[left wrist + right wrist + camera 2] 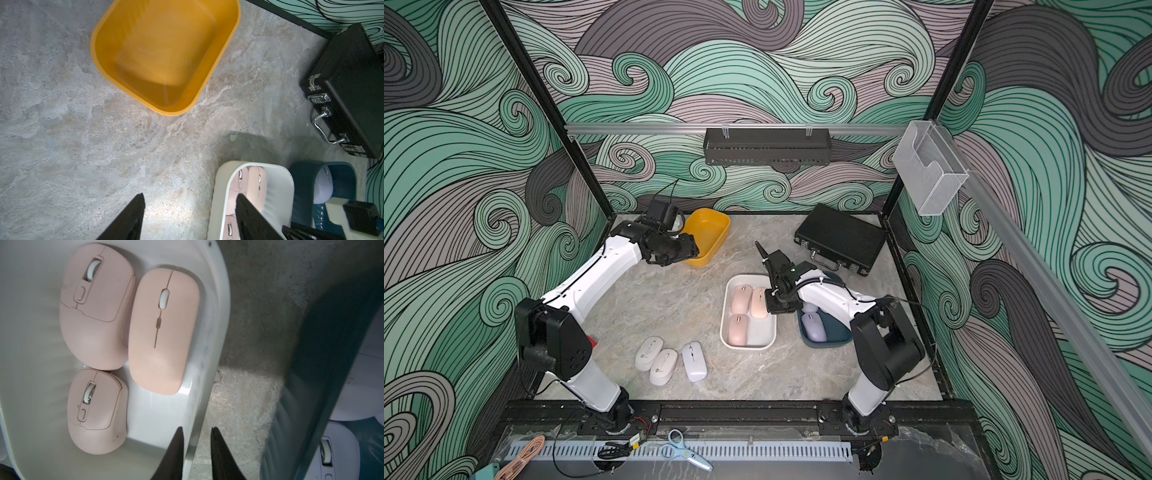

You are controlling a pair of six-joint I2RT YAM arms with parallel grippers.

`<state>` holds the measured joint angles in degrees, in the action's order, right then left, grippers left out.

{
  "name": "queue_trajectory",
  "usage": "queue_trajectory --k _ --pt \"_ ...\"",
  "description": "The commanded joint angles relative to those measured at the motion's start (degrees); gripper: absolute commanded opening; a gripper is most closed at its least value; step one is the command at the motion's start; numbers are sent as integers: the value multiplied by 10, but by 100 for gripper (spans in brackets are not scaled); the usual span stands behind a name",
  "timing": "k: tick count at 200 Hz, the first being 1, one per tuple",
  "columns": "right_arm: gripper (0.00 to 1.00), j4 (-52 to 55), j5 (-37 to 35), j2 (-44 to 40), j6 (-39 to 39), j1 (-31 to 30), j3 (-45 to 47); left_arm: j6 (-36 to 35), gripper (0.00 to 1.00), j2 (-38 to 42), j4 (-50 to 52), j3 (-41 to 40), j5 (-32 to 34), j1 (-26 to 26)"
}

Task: Place the mice by color into the storage box
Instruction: Move the storage box to the center of the board.

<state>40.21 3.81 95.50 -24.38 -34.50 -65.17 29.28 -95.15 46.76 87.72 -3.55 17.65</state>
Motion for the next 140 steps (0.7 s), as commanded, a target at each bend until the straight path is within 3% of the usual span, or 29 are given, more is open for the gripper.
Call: queue_trajectory --k 1,95,140 --pt "20 -3 -18 9 -13 -3 -8 -9 69 14 10 4 -25 -9" --pt "0 -5 -61 45 -2 7 -69 -5 68 10 7 0 -34 -16" --pt "0 -6 -64 101 16 32 -149 -4 68 10 5 -3 -35 -18"
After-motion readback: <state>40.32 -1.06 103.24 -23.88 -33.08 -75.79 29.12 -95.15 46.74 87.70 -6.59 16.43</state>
